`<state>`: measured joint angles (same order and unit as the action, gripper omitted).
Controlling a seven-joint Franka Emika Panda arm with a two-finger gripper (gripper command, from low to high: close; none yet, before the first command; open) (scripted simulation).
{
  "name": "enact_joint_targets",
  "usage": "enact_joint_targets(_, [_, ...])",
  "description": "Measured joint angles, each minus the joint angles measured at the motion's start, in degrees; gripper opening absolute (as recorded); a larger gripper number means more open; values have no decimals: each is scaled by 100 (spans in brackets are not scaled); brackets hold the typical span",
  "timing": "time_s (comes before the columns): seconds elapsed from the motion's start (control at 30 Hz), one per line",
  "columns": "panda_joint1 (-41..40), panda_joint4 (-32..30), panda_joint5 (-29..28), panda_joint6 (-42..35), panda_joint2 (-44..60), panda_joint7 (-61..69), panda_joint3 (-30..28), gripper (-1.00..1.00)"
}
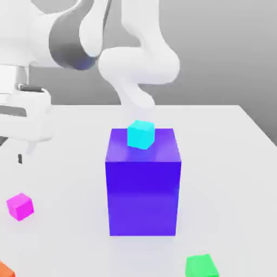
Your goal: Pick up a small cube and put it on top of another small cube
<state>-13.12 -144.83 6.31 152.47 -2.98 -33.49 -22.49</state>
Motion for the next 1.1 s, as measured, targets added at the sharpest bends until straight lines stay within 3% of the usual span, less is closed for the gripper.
enact_joint_targets(0.2, [-694,-342,624,582,1305,669,-127,0])
enact_joint_targets(0.37, [-1430,-164,1524,1298,2352,1380,683,0])
enact_joint_targets(0.4, [-1575,-122,1660,1425,2519,1486,856,-100])
enact_joint_targets(0.63, [-1606,-118,1664,1439,2542,1487,888,-100])
enact_joint_targets(0.83, [-1000,-353,577,669,1503,625,181,-100])
enact_joint_targets(1.1, [613,284,-12,44,1501,-656,1150,-100])
